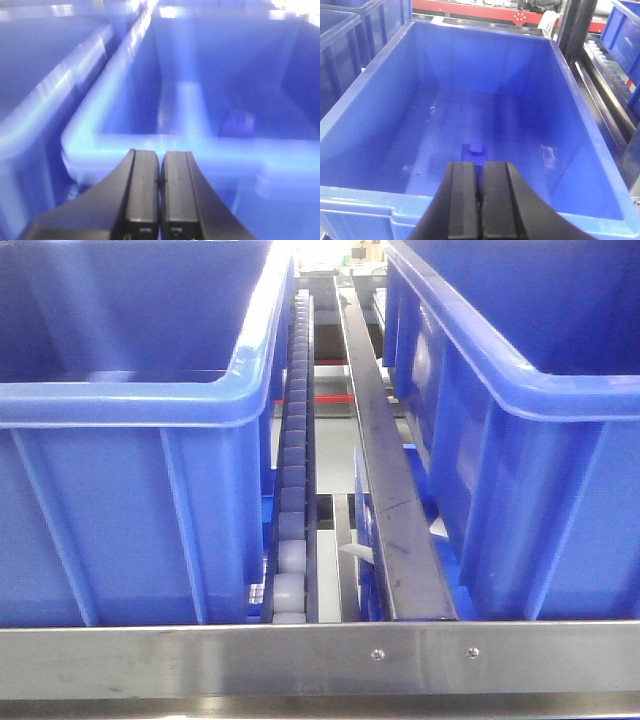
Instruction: Pick and sort blue part to right shelf
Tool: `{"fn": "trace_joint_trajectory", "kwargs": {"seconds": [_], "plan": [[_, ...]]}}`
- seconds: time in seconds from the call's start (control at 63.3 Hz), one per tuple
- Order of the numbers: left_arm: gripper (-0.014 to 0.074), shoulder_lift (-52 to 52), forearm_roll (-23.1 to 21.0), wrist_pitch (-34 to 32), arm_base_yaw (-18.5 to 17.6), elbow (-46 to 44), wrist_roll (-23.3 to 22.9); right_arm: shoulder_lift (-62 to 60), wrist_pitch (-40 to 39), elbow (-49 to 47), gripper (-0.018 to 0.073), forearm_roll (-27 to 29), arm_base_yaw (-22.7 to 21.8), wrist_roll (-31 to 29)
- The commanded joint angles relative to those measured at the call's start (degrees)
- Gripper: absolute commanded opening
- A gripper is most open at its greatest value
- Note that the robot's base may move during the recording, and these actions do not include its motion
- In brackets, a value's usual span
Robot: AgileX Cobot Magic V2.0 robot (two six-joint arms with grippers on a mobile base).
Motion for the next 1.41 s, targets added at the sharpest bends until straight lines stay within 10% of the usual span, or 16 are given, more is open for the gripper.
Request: {"fn": "trace_joint_trajectory", "kwargs": {"seconds": [0.0, 1.012, 1.391], "plan": [[0.0134, -1.2, -0.6, -7.4, -0.2, 1.2, -0.2, 0.8, -4.7, -1.5, 0.0099, 0.0, -0.4, -0.3], [0.0134, -1.2, -0.6, -7.2, -1.9, 1.4, -0.2, 0.8, -5.4, -1.0, 0.0099, -0.4, -0.4, -0.3], [0.0134, -1.2, -0.6, -7.2, -1.9, 1.4, -0.2, -1.5, -30.4, 19.5, 0.0099, 3.5, -1.3, 0.0]]}}
